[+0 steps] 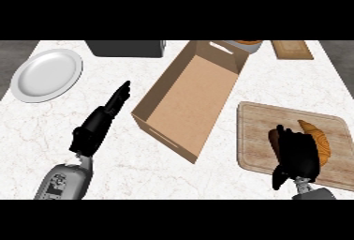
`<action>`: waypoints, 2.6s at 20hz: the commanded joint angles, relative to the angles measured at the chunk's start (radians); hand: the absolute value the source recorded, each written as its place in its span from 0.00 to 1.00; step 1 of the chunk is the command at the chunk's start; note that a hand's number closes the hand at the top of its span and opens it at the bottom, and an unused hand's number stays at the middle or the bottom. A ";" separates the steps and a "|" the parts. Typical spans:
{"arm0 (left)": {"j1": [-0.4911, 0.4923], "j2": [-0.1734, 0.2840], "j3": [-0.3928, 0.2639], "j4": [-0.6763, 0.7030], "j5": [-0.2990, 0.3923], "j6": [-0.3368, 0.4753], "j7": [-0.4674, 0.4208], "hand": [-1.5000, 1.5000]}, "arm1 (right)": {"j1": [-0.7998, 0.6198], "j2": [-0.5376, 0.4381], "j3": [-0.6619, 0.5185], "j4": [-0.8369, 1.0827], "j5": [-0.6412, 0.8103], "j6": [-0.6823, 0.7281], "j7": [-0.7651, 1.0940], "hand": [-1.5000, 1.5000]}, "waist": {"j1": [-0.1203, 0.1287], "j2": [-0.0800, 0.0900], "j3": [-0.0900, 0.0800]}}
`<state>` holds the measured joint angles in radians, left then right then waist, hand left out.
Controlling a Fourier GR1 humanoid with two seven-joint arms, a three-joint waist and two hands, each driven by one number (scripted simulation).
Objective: Pick the sweet potato from the cutting board and place it in the cardboard box
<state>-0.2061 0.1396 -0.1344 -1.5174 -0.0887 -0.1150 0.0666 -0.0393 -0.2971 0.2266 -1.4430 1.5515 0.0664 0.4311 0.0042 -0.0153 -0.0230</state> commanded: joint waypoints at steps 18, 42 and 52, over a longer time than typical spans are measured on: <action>-0.006 -0.009 0.001 0.006 -0.004 -0.007 0.009 0.50 | -0.162 -0.285 0.083 -0.247 -0.789 0.038 -1.323 1.00 | -0.002 0.017 0.023; -0.068 -0.050 0.029 0.062 -0.046 -0.008 0.012 0.50 | -0.445 -0.387 -0.243 -0.367 -1.444 0.469 -0.824 1.00 | -0.001 0.016 0.022; -0.004 -0.023 0.047 -0.023 -0.027 -0.050 0.029 0.50 | -0.735 -0.168 -0.122 -0.217 -1.401 0.450 -0.577 1.00 | 0.003 0.015 0.022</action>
<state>-0.1823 0.1207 -0.0985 -1.5507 -0.1060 -0.1731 0.0764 -0.7063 -0.5589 0.0568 -1.6682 0.1322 0.5381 -0.2529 0.0112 0.0004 -0.0008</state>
